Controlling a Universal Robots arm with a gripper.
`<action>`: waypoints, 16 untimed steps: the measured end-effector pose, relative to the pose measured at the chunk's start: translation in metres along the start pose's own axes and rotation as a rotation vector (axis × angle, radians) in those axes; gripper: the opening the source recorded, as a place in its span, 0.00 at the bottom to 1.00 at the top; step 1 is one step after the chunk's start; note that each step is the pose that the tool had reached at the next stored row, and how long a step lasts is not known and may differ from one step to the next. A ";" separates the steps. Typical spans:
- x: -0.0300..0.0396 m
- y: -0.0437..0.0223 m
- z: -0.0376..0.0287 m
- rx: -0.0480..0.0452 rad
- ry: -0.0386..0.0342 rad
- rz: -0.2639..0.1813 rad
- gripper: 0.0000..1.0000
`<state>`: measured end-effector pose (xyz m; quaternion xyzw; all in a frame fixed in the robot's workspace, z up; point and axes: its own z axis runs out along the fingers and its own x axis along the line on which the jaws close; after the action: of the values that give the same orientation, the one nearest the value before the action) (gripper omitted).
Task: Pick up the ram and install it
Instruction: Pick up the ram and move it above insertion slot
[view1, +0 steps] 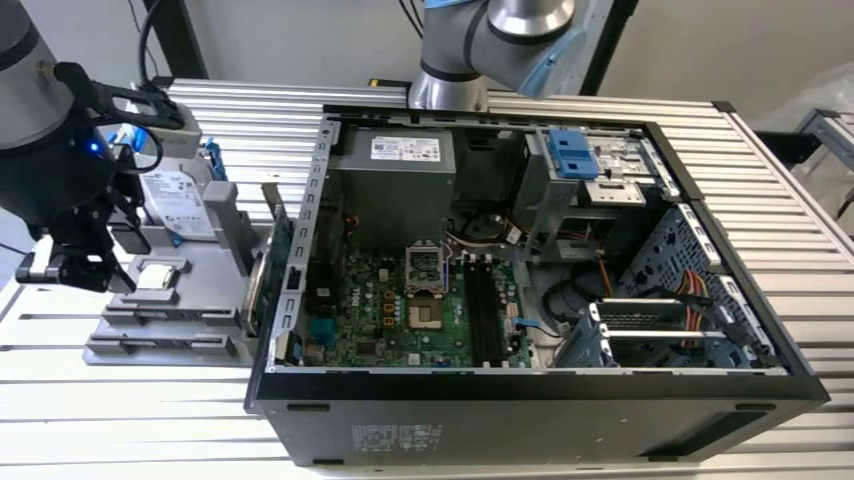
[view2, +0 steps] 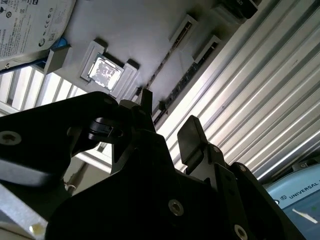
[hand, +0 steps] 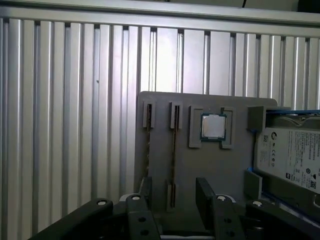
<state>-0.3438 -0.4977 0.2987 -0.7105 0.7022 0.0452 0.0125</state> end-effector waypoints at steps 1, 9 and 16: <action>0.0005 -0.0003 0.0004 -0.0001 -0.0002 0.000 1.00; 0.0050 -0.0007 0.0063 0.0003 -0.0004 0.004 1.00; 0.0068 -0.0009 0.0118 0.0006 -0.0006 0.009 1.00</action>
<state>-0.3434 -0.5035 0.2864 -0.7073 0.7053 0.0453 0.0127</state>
